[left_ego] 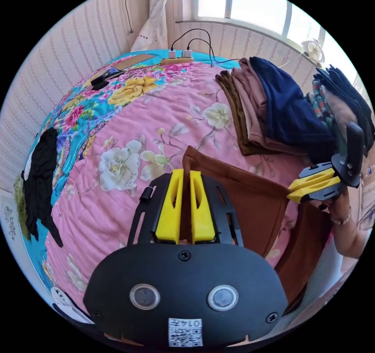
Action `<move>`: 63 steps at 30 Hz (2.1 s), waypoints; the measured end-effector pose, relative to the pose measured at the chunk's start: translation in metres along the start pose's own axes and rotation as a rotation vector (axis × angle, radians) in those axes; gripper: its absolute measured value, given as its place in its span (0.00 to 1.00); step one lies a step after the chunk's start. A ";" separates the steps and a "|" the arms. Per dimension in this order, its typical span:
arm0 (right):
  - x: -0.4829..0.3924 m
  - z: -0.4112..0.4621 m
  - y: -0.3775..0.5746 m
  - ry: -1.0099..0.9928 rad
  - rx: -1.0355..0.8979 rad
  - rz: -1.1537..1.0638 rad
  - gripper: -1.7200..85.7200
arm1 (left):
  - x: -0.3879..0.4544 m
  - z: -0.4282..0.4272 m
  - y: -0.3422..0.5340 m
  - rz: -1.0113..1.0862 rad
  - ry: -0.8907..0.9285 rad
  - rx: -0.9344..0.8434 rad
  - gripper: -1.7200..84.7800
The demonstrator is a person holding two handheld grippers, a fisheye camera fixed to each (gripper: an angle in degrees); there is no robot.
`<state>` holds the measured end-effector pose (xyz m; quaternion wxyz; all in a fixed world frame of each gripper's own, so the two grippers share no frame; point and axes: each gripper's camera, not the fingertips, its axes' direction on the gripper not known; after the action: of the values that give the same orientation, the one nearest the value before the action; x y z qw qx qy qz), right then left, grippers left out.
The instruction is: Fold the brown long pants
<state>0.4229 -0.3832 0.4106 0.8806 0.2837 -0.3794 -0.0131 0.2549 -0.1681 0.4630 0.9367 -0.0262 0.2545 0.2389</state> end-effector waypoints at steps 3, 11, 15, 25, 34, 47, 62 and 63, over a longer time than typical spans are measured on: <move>0.001 0.020 0.002 0.058 -0.091 0.047 0.04 | -0.014 -0.012 0.017 -0.103 0.009 -0.010 0.07; -0.042 -0.068 0.110 0.171 -0.026 0.020 0.09 | -0.042 -0.225 0.224 -0.143 0.063 0.229 0.08; -0.044 -0.088 0.199 0.219 -0.089 0.164 0.12 | -0.054 -0.301 0.462 -0.537 0.056 0.160 0.07; -0.026 -0.107 0.270 0.101 0.025 0.500 0.12 | -0.014 -0.421 0.870 -1.476 -0.113 0.356 0.04; -0.009 -0.093 0.263 0.102 0.015 0.628 0.12 | -0.031 -0.441 0.996 -1.820 0.033 0.616 0.13; -0.007 -0.105 0.289 0.034 0.141 0.707 0.11 | -0.060 -0.505 1.020 -1.713 0.103 0.524 0.02; -0.001 -0.080 0.277 -0.136 0.162 0.715 0.10 | -0.046 -0.573 1.047 -1.704 0.148 0.566 0.07; 0.002 -0.079 0.279 -0.164 0.189 0.716 0.08 | -0.044 -0.580 1.046 -1.692 0.121 0.550 0.04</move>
<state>0.4238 -0.1108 0.5104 0.7659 0.2109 -0.5235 0.3079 -0.5301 0.6392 0.0562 0.7574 0.0079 0.2475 -0.6041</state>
